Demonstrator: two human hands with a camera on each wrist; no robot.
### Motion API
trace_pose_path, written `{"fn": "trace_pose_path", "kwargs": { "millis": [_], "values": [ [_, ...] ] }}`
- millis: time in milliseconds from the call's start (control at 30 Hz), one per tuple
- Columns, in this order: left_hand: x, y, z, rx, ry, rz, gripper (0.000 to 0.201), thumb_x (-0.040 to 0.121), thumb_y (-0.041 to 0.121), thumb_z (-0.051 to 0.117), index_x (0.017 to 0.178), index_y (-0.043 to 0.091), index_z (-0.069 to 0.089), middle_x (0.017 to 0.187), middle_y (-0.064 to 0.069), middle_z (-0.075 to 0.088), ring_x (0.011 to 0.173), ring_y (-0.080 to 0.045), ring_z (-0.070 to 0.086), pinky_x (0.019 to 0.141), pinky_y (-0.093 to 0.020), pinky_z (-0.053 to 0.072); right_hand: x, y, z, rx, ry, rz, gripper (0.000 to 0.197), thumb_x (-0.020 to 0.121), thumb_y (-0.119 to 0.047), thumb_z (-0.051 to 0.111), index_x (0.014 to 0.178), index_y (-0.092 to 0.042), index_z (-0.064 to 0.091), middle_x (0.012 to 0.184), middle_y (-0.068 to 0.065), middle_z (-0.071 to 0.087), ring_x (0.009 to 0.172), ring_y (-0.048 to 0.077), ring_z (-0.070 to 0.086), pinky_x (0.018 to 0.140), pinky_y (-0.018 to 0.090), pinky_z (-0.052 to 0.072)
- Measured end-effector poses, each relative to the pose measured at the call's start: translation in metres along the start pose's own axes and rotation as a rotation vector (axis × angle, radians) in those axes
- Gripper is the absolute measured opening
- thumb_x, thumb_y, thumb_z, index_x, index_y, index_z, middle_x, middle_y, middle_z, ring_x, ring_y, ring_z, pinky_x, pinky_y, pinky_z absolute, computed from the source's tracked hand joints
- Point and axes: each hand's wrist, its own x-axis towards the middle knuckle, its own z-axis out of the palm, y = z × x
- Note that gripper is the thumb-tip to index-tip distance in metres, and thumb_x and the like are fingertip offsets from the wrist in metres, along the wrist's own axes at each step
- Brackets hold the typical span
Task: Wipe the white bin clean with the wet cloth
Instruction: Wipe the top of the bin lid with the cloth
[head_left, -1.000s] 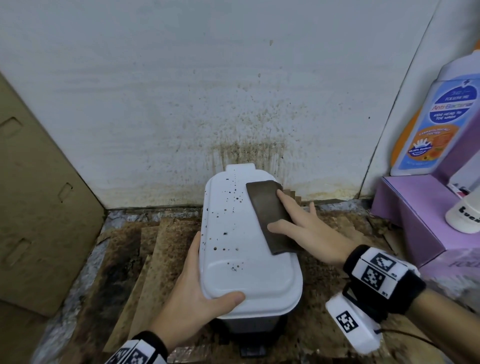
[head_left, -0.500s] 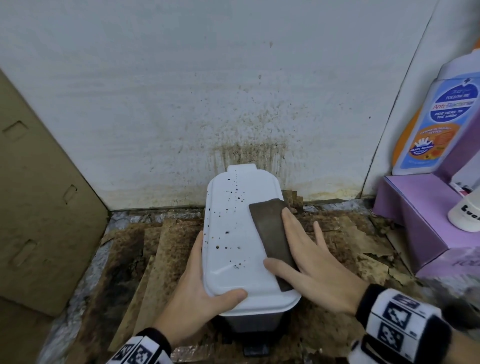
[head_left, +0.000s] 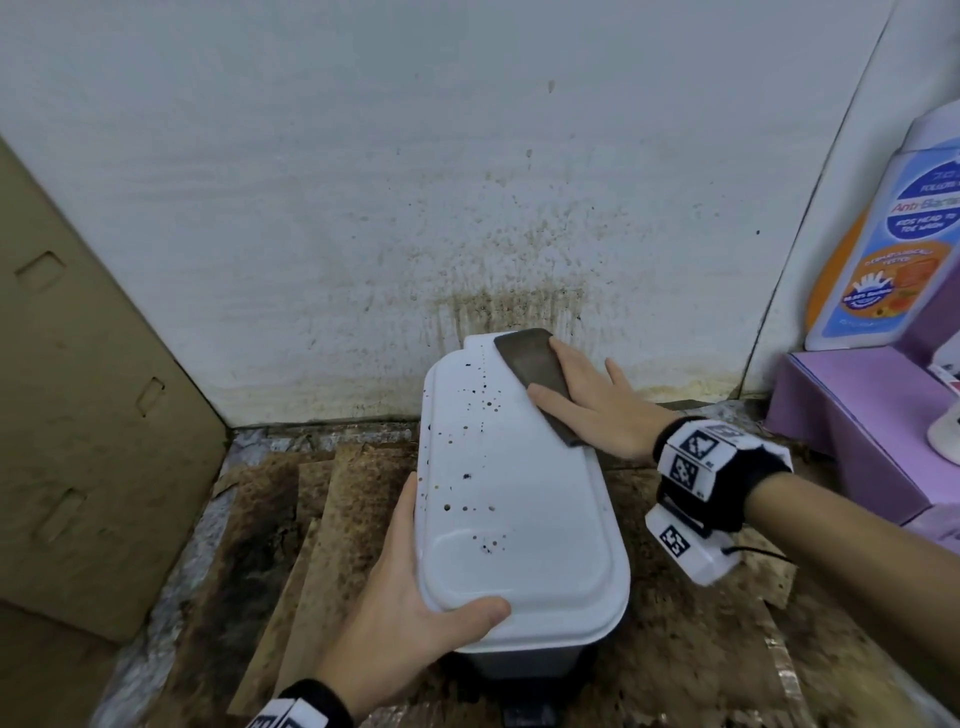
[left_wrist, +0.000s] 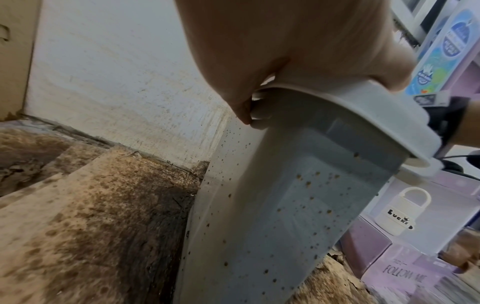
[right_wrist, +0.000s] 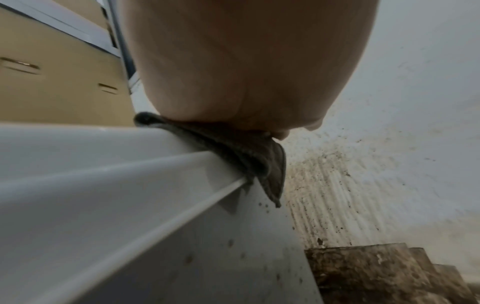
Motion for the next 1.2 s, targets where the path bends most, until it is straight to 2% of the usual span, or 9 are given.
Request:
{"fn": "trace_pose_path", "kwargs": {
  "millis": [100,300,533,633,733,833,1000,1100,1200],
  "values": [
    [0.0,-0.001,0.0,0.002,-0.007,0.0,0.129,0.06,0.062,0.092,0.155,0.055,0.005,0.154,0.036,0.035,0.144,0.004,0.038,0.119,-0.044,0.037,0.014,0.006,-0.002,0.044,0.005,-0.022,0.083,0.097,-0.072,0.025,0.16,-0.028,-0.004,0.169,-0.006,0.01,0.154,0.011,0.014,0.125,0.048,-0.008],
    [0.0,-0.005,0.0,0.023,-0.005,-0.017,0.128,0.06,0.061,0.092,0.152,0.061,0.004,0.154,0.032,0.037,0.143,-0.001,0.042,0.117,-0.047,0.039,0.012,0.012,-0.005,0.004,-0.011,-0.032,0.082,0.097,-0.073,0.023,0.16,-0.031,-0.007,0.169,-0.01,0.007,0.154,0.01,0.015,0.124,0.047,-0.013],
    [-0.002,-0.004,0.0,0.024,0.005,-0.015,0.127,0.061,0.061,0.092,0.151,0.063,0.003,0.155,0.034,0.036,0.142,0.002,0.041,0.117,-0.045,0.04,-0.036,-0.001,0.016,0.004,-0.002,0.049,0.081,0.099,-0.07,0.018,0.157,-0.029,-0.021,0.168,-0.012,-0.014,0.155,0.007,-0.006,0.118,0.05,-0.025],
    [-0.003,-0.003,0.001,0.011,0.007,0.009,0.122,0.064,0.057,0.092,0.151,0.062,0.007,0.153,0.034,0.038,0.141,0.004,0.042,0.114,-0.035,0.043,-0.07,-0.014,0.028,0.015,0.005,0.07,0.081,0.099,-0.07,0.016,0.156,-0.03,-0.024,0.165,-0.016,-0.021,0.152,0.003,-0.017,0.118,0.049,-0.026],
    [-0.004,-0.003,0.002,0.011,0.018,0.016,0.123,0.064,0.056,0.092,0.153,0.06,0.008,0.155,0.03,0.038,0.142,0.001,0.042,0.116,-0.04,0.041,-0.102,-0.03,0.042,0.061,0.064,0.093,0.079,0.1,-0.066,0.02,0.156,-0.032,-0.024,0.164,-0.02,-0.022,0.15,0.0,-0.02,0.119,0.044,-0.025],
    [-0.005,-0.002,0.004,0.016,0.021,0.023,0.123,0.065,0.054,0.093,0.154,0.057,0.009,0.153,0.031,0.041,0.14,0.001,0.044,0.115,-0.04,0.043,-0.129,-0.05,0.061,0.162,0.16,0.123,0.079,0.099,-0.066,0.023,0.156,-0.035,-0.022,0.164,-0.023,-0.019,0.149,-0.006,-0.018,0.122,0.04,-0.02],
    [-0.006,-0.002,0.004,0.027,0.027,0.024,0.122,0.063,0.055,0.092,0.154,0.057,0.01,0.15,0.031,0.044,0.138,0.001,0.047,0.113,-0.039,0.046,-0.157,-0.07,0.094,0.274,0.392,0.124,0.089,0.085,-0.075,0.021,0.158,-0.036,-0.011,0.164,-0.027,-0.005,0.148,-0.007,-0.007,0.126,0.039,0.005],
    [-0.005,-0.002,0.005,0.04,0.033,0.039,0.119,0.065,0.054,0.091,0.153,0.058,0.011,0.152,0.031,0.042,0.14,0.003,0.044,0.114,-0.036,0.042,-0.163,-0.076,0.105,0.241,0.423,0.122,0.093,0.083,-0.073,0.021,0.158,-0.029,-0.012,0.163,-0.024,-0.011,0.148,-0.007,-0.018,0.125,0.034,-0.005],
    [-0.004,-0.003,0.005,0.043,0.038,0.046,0.118,0.066,0.051,0.091,0.153,0.058,0.011,0.152,0.032,0.041,0.14,0.004,0.043,0.114,-0.033,0.041,-0.161,-0.076,0.105,0.213,0.419,0.109,0.095,0.083,-0.072,0.021,0.158,-0.025,-0.014,0.164,-0.02,-0.012,0.148,-0.006,-0.02,0.122,0.026,-0.015]
  ]
}}
